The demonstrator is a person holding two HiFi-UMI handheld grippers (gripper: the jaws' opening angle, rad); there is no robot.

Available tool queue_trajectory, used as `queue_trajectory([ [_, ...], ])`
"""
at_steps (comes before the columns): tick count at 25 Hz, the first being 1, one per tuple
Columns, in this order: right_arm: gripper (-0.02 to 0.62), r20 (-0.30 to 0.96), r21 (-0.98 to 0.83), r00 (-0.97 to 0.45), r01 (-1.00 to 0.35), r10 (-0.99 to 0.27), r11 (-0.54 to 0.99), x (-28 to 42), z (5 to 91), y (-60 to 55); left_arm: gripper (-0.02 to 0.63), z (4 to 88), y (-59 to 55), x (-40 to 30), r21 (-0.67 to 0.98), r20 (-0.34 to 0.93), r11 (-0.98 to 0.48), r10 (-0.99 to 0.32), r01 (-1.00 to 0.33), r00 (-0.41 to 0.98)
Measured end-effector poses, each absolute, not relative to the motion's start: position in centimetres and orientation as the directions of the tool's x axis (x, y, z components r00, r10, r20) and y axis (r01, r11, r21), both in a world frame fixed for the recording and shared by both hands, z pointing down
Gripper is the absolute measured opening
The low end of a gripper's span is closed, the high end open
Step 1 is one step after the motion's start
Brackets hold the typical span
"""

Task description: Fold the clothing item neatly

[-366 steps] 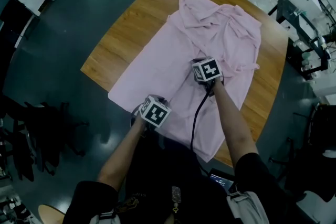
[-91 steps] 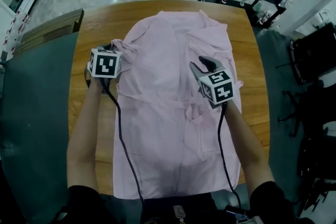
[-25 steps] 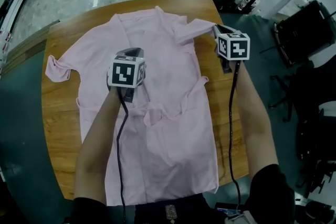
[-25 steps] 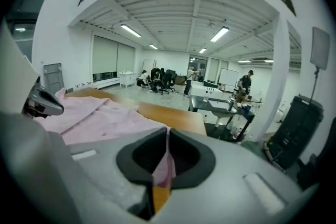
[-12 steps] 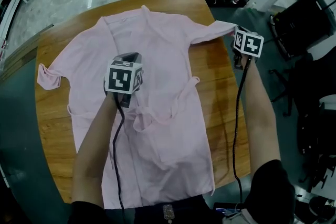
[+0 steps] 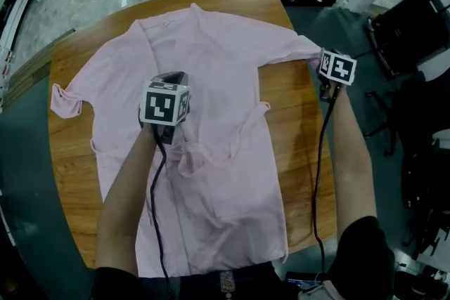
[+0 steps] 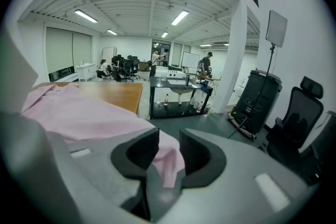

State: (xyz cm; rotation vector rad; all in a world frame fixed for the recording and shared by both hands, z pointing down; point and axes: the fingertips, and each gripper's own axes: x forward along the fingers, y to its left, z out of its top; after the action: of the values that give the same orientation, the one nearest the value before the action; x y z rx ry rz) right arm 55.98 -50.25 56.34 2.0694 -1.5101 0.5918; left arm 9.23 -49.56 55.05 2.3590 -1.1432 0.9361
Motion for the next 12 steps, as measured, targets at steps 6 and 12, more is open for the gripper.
queue_trajectory([
  [6, 0.166, 0.589, 0.148, 0.226, -0.974, -0.776, -0.171, 53.3, 54.0, -48.0, 0.008, 53.7, -50.1, 5.7, -0.002, 0.688, -0.57, -0.597, -0.822, 0.412],
  [12, 0.166, 0.539, 0.14, 0.083, -0.99, -0.839, -0.008, 47.0, 50.4, -48.5, 0.008, 52.1, -51.5, -0.2, -0.058, 0.668, -0.491, -0.666, -0.869, 0.332],
])
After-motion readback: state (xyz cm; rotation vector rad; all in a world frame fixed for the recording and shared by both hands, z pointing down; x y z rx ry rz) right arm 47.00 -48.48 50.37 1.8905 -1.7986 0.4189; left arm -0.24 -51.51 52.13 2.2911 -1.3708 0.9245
